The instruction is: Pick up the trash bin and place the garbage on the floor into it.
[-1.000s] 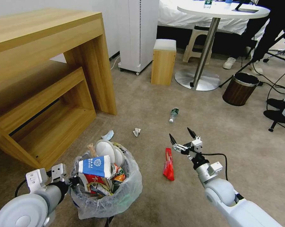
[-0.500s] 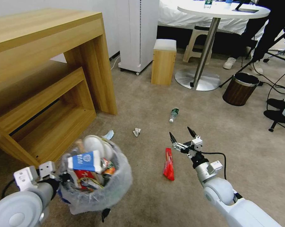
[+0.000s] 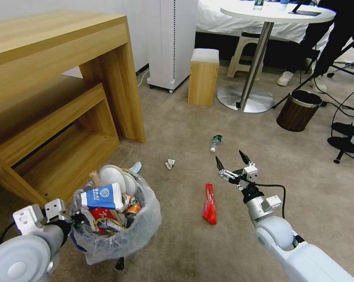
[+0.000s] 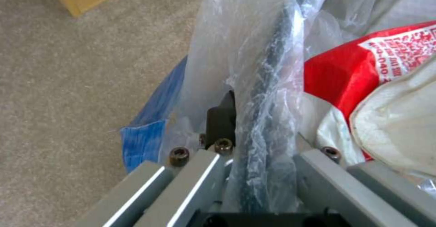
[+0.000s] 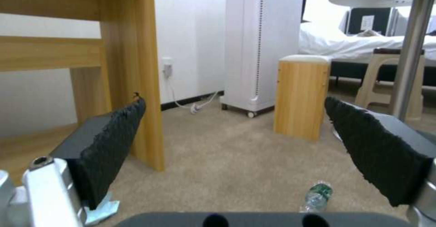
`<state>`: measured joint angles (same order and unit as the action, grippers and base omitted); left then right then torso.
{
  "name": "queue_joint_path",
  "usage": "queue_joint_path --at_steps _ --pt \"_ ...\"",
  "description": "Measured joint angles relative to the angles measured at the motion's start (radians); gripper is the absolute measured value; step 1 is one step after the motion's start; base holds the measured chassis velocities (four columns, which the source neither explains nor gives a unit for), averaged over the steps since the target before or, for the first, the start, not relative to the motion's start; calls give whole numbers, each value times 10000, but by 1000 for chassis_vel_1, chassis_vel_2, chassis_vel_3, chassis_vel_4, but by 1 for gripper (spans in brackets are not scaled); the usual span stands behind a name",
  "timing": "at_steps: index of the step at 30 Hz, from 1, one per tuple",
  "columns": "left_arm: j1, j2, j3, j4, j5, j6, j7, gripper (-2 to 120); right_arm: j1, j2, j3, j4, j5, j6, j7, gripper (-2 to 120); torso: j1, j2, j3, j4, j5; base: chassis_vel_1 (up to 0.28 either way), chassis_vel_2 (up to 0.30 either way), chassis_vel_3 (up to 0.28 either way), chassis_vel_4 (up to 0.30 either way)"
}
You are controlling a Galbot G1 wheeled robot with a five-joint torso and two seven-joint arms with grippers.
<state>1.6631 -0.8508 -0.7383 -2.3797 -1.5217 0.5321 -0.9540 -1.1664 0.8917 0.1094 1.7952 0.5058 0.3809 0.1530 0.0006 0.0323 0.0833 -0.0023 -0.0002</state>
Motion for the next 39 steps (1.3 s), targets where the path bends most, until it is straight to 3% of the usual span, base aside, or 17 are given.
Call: queue_joint_path --at_steps 39 --pt "-86 191 18 231 204 130 533 0 237 274 -616 -463 -115 198 -145 100 -1 0 -1 0 1 -4 3 4 -4"
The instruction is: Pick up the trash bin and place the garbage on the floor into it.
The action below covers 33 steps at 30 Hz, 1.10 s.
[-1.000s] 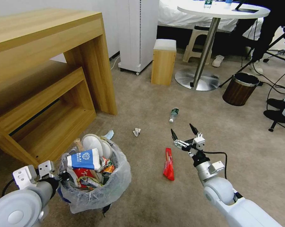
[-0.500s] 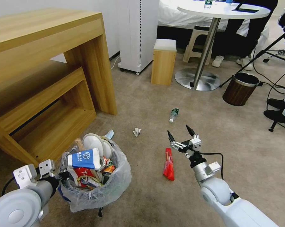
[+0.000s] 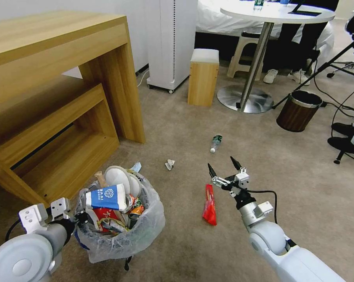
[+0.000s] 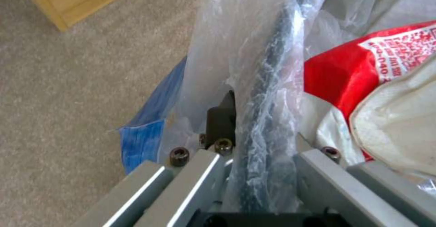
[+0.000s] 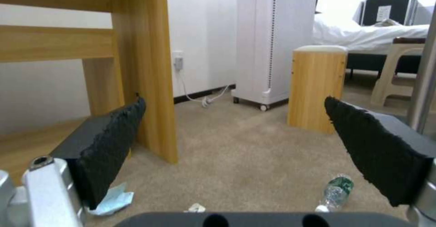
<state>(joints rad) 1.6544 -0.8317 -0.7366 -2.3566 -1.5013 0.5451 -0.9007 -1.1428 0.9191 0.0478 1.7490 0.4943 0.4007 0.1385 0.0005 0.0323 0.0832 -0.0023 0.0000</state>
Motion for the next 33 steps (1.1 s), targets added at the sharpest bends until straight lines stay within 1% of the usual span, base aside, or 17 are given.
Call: queue_joint_path --at_steps 13,18,26,28,33 --pt "29 -22 6 -12 78 0 63 0 7 -51 -42 -7 22 58 -94 100 1 0 1 -1 0 -81 78 75 -75" --pt "14 38 4 -22 74 -6 69 0 47 -85 -38 -34 183 327 -326 100 0 0 1 0 0 0 0 0 0" --pt "-3 80 5 -41 54 -10 93 0 55 -2 -96 104 274 371 -136 100 1 -1 1 0 -1 0 0 0 0" --pt "-2 25 4 -68 49 -5 136 0 48 71 -109 51 255 164 -178 100 1 0 1 0 0 0 0 0 0" --pt "62 -63 41 -30 185 15 225 0 -63 103 -63 -179 122 219 -232 100 0 0 0 1 0 0 0 0 0"
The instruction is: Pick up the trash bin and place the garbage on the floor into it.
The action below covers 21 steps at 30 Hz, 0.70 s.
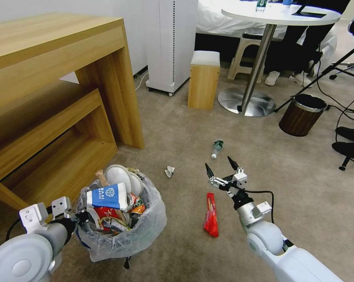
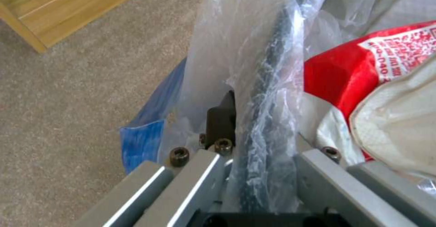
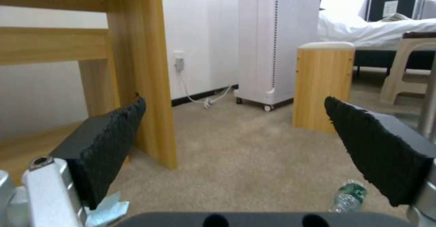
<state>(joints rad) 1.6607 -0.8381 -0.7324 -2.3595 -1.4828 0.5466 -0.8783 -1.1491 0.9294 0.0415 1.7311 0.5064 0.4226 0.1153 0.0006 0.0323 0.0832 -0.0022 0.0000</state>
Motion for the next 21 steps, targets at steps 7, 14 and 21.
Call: queue_joint_path --at_steps 7,14,21 --pt "-55 -26 53 31 6 0 9 0 -109 -22 75 -23 -33 56 -10 100 0 0 0 -2 0 -27 21 31 -31" --pt "24 -125 51 18 92 1 22 0 -17 31 -63 -73 -97 198 -7 100 -1 0 0 -2 -4 -164 157 153 -143" --pt "31 -140 35 20 150 2 50 0 155 43 -153 -168 -187 384 117 100 1 -1 4 -2 3 -140 165 116 -142"
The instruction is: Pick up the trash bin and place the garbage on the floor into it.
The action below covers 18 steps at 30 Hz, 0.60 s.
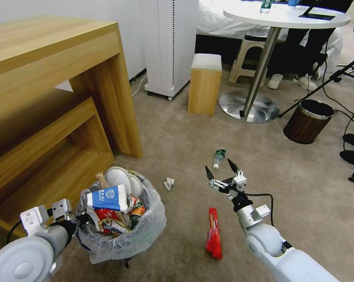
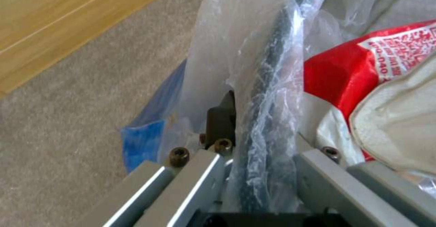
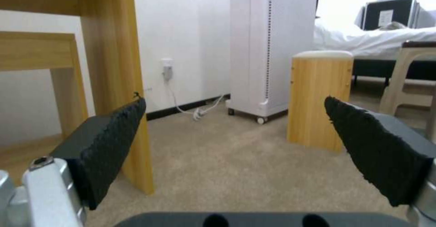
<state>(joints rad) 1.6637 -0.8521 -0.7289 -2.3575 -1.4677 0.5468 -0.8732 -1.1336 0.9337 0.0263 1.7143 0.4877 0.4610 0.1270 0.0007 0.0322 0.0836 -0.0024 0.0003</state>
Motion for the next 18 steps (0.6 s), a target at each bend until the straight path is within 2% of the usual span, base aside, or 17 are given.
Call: queue_joint_path --at_steps 11,18 --pt "-43 14 56 15 -3 3 4 0 -16 -150 278 -9 132 -347 -30 100 -1 0 -4 0 -2 3 0 -3 4" --pt "-30 -22 81 2 33 16 35 0 47 -186 453 -49 -428 -853 750 100 -1 0 -4 1 -3 0 0 0 0"
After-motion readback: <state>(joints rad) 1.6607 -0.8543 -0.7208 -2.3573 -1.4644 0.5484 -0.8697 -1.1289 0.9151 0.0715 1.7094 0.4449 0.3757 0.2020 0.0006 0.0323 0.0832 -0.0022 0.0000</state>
